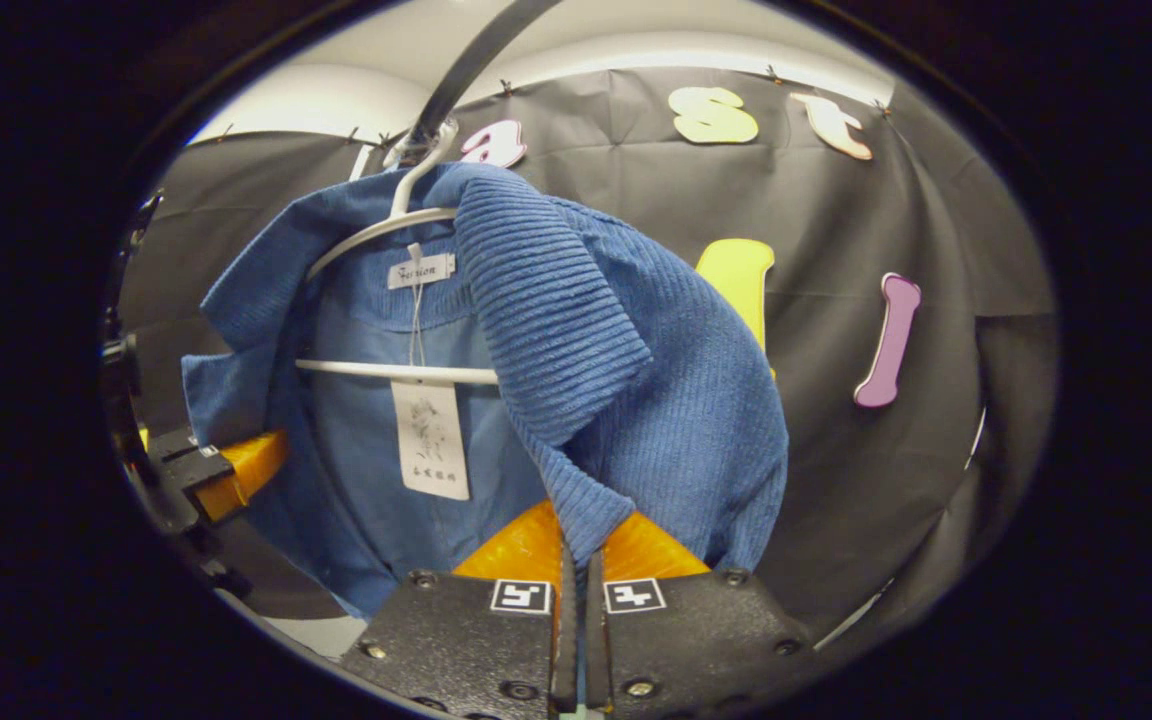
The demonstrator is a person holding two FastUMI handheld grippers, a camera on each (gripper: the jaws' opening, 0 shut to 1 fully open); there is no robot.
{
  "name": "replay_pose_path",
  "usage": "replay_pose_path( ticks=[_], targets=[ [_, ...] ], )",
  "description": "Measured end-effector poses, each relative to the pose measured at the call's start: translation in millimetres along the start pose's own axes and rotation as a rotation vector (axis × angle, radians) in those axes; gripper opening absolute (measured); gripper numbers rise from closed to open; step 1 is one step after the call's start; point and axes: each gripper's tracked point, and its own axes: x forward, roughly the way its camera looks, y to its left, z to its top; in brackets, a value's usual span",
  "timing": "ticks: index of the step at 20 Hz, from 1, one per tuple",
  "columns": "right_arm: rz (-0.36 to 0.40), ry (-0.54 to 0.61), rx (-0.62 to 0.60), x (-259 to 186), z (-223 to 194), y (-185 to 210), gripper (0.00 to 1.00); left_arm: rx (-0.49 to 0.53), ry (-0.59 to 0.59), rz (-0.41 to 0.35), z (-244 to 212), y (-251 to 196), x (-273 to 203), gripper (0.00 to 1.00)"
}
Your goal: Grasp the clothes on the hanger with both hands and then place them into the laundry hamper below.
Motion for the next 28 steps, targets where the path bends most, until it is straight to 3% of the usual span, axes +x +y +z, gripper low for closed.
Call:
replay_pose_path(
  ticks=[2,3,4,5,6,9,10,11,13,14,16,22,23,24,28],
  targets=[
    [0.008,0.008,0.019,-2,-4,-4,0.05,0.007,-0.005,-0.003,2,3,0,0.05],
    [0.008,0.004,0.033,-2,-2,-8,0.05,0.008,-0.009,-0.008,4,4,0,0.10],
    [0.014,0.003,0.041,-2,0,-11,0.05,0.008,-0.003,-0.012,3,5,0,0.05],
    [0.014,0.003,0.045,-2,1,-15,0.05,0.013,-0.002,-0.017,4,7,1,0.10],
    [0.011,0.003,0.047,-2,3,-20,0.05,0.022,-0.001,-0.019,5,9,0,0.05],
    [0.025,-0.004,0.060,-6,8,-28,0.05,0.008,-0.001,-0.004,8,22,2,0.05],
    [0.031,-0.007,0.062,-7,10,-32,0.04,-0.009,0.001,0.005,10,26,3,0.10],
    [0.032,-0.008,0.062,-7,11,-35,0.04,-0.022,0.000,0.026,11,33,6,0.05],
    [0.028,-0.015,0.072,-9,15,-45,0.04,-0.045,-0.001,0.032,15,41,6,0.05],
    [0.030,-0.017,0.083,-10,16,-49,0.05,-0.042,-0.006,0.043,17,47,6,0.01],
    [0.038,-0.014,0.105,-11,19,-54,0.05,-0.039,-0.014,0.062,23,59,7,0.05],
    [0.047,-0.030,0.134,-15,33,-68,0.05,-0.027,-0.024,0.096,36,85,18,0.05],
    [0.052,-0.032,0.135,-15,35,-70,0.05,-0.017,-0.024,0.097,37,87,18,0.00],
    [0.059,-0.037,0.139,-18,36,-72,0.05,-0.008,-0.027,0.099,39,87,18,0.05],
    [0.097,-0.051,0.160,-22,42,-76,0.05,-0.015,-0.035,0.107,42,88,17,0.05]
  ],
)
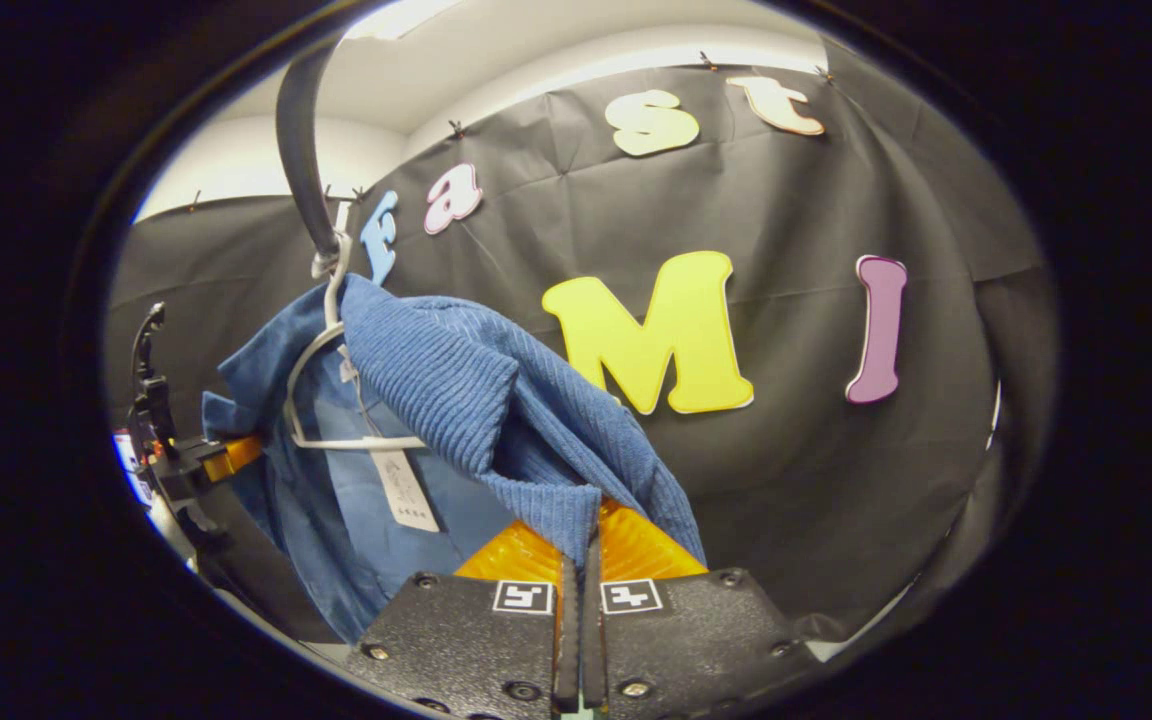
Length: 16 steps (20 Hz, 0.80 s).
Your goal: Grasp the clothes on the hanger with both hands and then place them into the laundry hamper below.
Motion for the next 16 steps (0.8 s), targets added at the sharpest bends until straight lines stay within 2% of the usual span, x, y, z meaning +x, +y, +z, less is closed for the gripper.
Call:
replay_pose_path(
  ticks=[1,2,8,11,12,15,16],
  targets=[
    [0.006,-0.003,0.007,0,2,0,0.05,-0.001,-0.001,0.003,1,0,0,0.01],
    [0.012,0.009,0.008,1,-2,1,0.05,0.002,-0.003,0.009,4,3,1,0.05],
    [0.029,0.055,-0.059,1,-18,9,0.05,0.004,-0.019,0.019,15,15,11,0.05],
    [0.028,0.067,-0.056,1,-21,9,0.05,0.010,-0.021,0.016,15,15,9,0.05],
    [0.046,0.076,-0.039,2,-21,12,0.05,0.009,-0.022,0.019,17,15,8,0.01],
    [0.035,0.075,-0.041,1,-20,9,0.09,-0.004,-0.025,0.014,18,13,4,0.05],
    [0.039,0.076,-0.050,-2,-22,12,0.09,-0.002,-0.026,0.017,18,13,4,0.01]
  ],
)
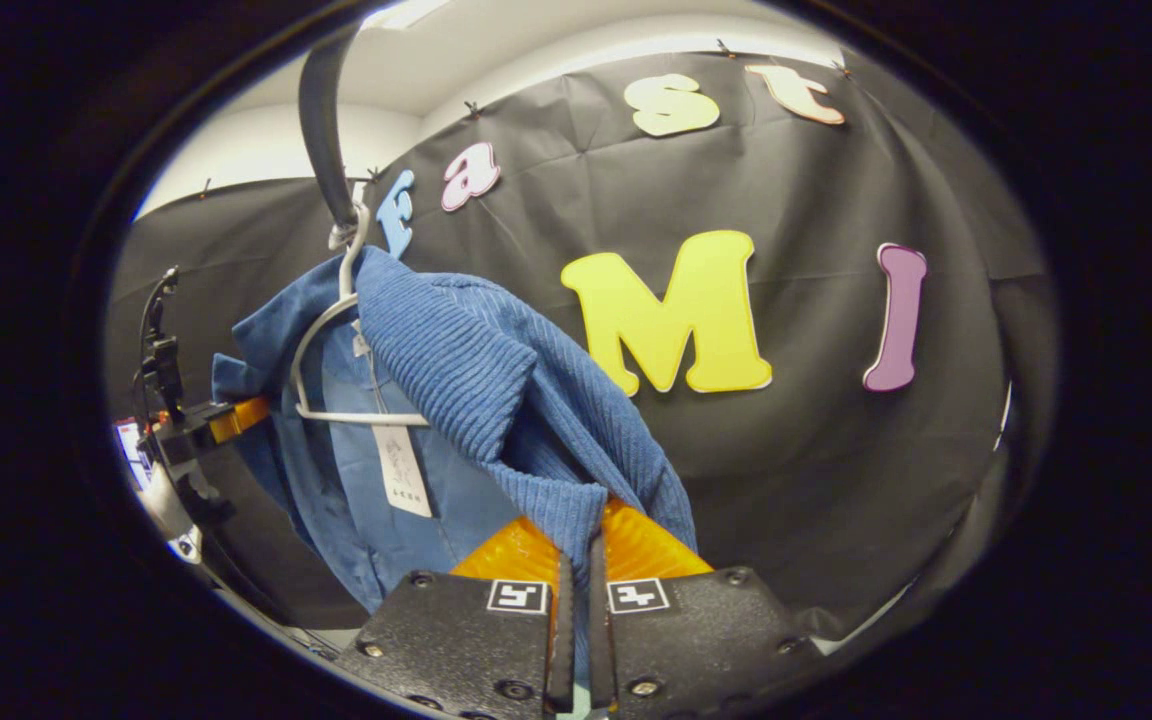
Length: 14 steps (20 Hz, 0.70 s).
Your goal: Grasp the clothes on the hanger with both hands and then place them into the laundry hamper below.
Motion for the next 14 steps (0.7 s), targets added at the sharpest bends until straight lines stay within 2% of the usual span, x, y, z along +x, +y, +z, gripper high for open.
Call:
replay_pose_path(
  ticks=[6,10,13,14],
  targets=[
    [0.009,-0.003,-0.028,-11,-7,13,0.10,-0.002,-0.004,-0.004,3,3,3,0.05],
    [-0.030,-0.019,-0.039,-14,0,5,0.10,-0.011,-0.007,-0.010,8,7,4,0.05],
    [-0.028,-0.036,-0.032,-11,10,3,0.05,-0.006,-0.006,-0.010,9,7,2,0.05],
    [-0.057,-0.054,-0.048,-11,15,-4,0.04,-0.005,-0.006,-0.009,10,6,3,0.05]
  ],
)
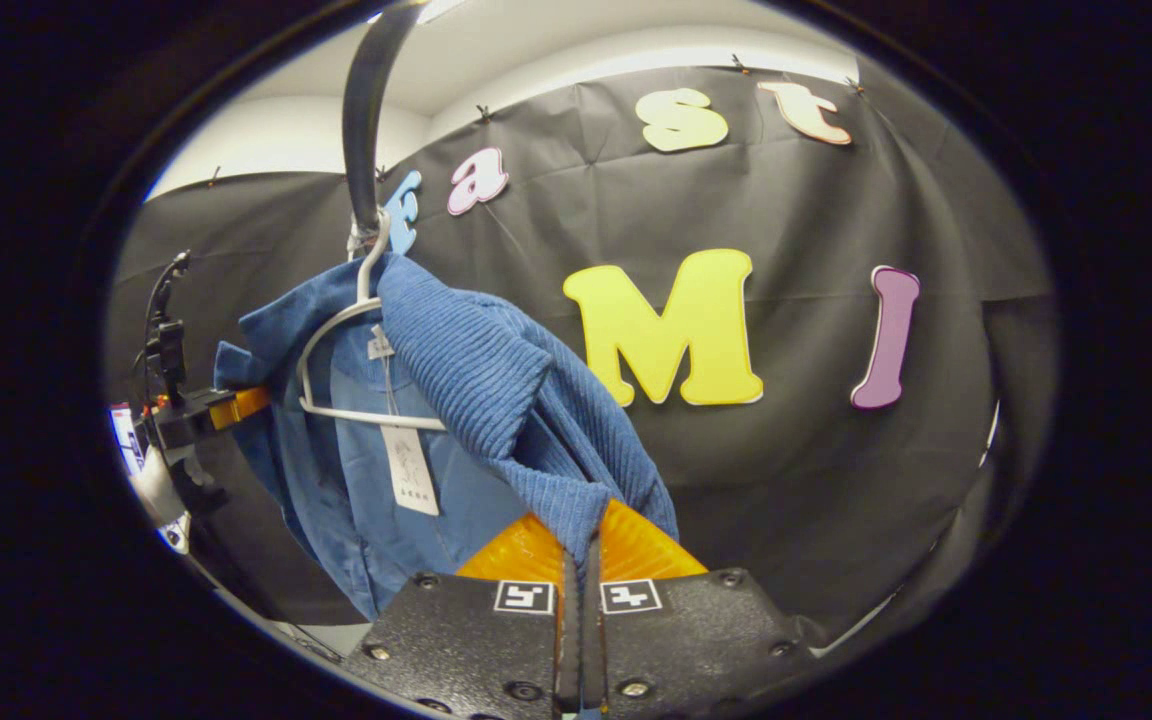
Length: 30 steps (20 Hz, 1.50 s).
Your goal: Grasp the clothes on the hanger with both hands and then place them into the laundry hamper below.
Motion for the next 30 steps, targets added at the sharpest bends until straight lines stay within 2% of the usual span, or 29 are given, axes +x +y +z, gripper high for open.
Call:
replay_pose_path(
  ticks=[8,12,13,14,15,19,22,27,30],
  targets=[
    [-0.044,-0.099,0.100,5,40,-30,0.04,-0.017,-0.031,0.016,27,12,13,0.05],
    [0.003,-0.115,0.100,1,52,-34,0.04,-0.019,-0.050,0.011,40,13,24,0.05],
    [0.016,-0.116,0.099,-1,54,-35,0.04,-0.020,-0.053,0.011,43,13,24,0.01],
    [0.019,-0.120,0.102,-4,56,-38,0.04,-0.023,-0.057,0.012,45,12,25,0.05],
    [0.029,-0.125,0.113,-6,60,-39,0.04,-0.027,-0.057,0.013,46,11,26,0.05],
    [-0.011,-0.157,0.098,-1,75,-51,0.03,-0.031,-0.055,0.012,50,10,32,0.05],
    [-0.032,-0.194,0.132,2,91,-60,0.04,-0.046,-0.054,0.014,54,12,40,0.05],
    [-0.044,-0.162,0.139,29,88,-61,0.04,-0.030,-0.048,0.007,53,14,50,0.05],
    [-0.047,-0.131,0.136,43,82,-56,0.04,-0.063,0.008,-0.009,36,12,56,0.05]
  ],
)
